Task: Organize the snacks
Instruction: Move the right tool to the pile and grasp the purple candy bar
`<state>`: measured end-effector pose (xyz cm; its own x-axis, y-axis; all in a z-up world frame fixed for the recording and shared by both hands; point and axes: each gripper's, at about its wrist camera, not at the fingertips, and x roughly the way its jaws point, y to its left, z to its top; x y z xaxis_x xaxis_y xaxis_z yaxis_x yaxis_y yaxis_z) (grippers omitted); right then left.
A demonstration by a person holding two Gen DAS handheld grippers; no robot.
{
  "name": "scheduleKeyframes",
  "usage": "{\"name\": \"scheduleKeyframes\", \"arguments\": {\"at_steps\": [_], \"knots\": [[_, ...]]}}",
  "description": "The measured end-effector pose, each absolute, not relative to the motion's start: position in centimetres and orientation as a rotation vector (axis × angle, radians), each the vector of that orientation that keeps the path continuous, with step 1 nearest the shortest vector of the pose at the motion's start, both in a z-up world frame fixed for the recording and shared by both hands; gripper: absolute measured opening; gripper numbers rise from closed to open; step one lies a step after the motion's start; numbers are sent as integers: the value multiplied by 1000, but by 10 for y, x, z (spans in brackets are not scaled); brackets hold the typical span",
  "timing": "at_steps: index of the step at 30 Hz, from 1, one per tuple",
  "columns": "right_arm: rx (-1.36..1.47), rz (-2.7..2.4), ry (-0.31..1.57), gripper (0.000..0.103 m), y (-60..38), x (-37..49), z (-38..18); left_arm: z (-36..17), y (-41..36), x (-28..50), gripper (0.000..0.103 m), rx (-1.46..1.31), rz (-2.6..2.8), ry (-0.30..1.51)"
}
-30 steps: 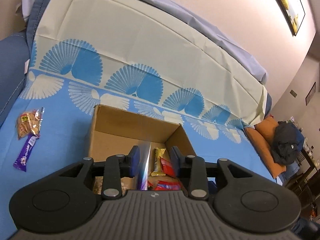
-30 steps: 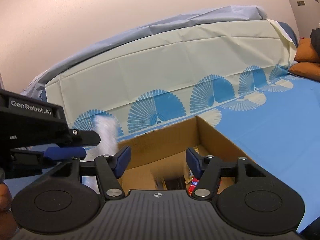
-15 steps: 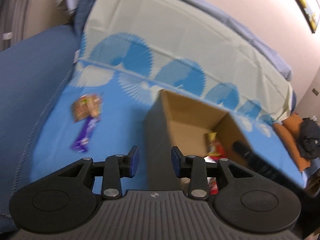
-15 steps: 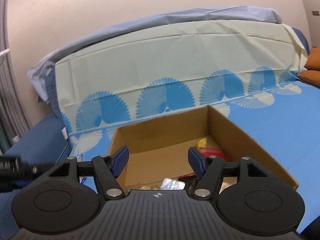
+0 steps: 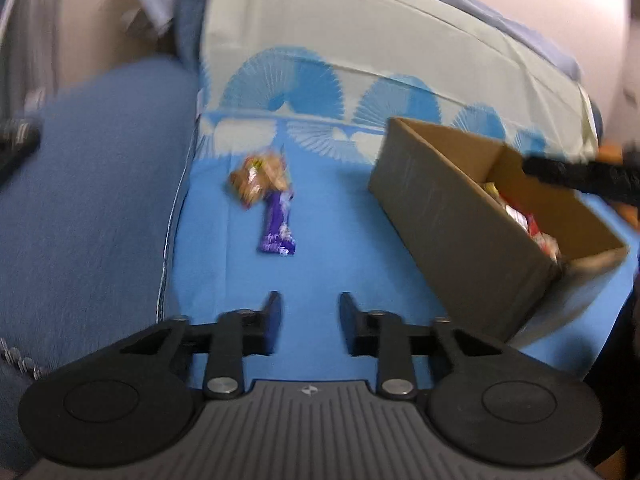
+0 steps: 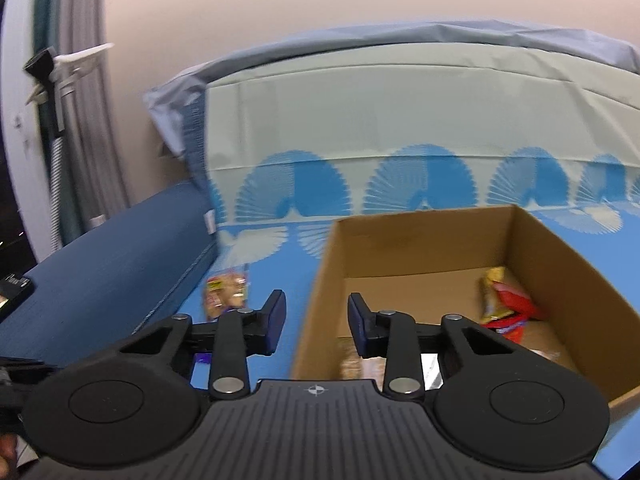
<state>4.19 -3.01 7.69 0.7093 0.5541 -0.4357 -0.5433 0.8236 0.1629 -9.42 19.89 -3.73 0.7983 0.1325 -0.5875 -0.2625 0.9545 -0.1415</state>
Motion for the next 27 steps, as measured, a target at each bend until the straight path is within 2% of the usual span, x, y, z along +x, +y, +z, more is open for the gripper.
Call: {"name": "scheduleKeyframes", "arguments": {"at_steps": [5, 9, 10, 12, 19, 21, 25, 27], "knots": [[-23, 730, 506, 17, 0, 26, 80, -44, 221, -98, 18, -349, 255, 597], [-84, 771, 543, 18, 40, 27, 81, -42, 222, -101, 18, -355, 277, 573], [-92, 763, 564, 19, 53, 32, 79, -41, 219, -101, 18, -333, 288, 571], [-100, 732, 619, 36, 76, 47, 72, -39, 215, -102, 19, -302, 301, 562], [-91, 644, 793, 50, 162, 119, 27, -38, 217, -108, 24, -307, 297, 552], [-124, 630, 850, 63, 185, 137, 11, -38, 218, -108, 24, -308, 290, 549], [-176, 636, 982, 64, 221, 159, -17, -38, 219, -110, 24, -314, 275, 542], [-220, 624, 1018, 59, 233, 162, -28, -38, 220, -109, 25, -313, 272, 543]]}}
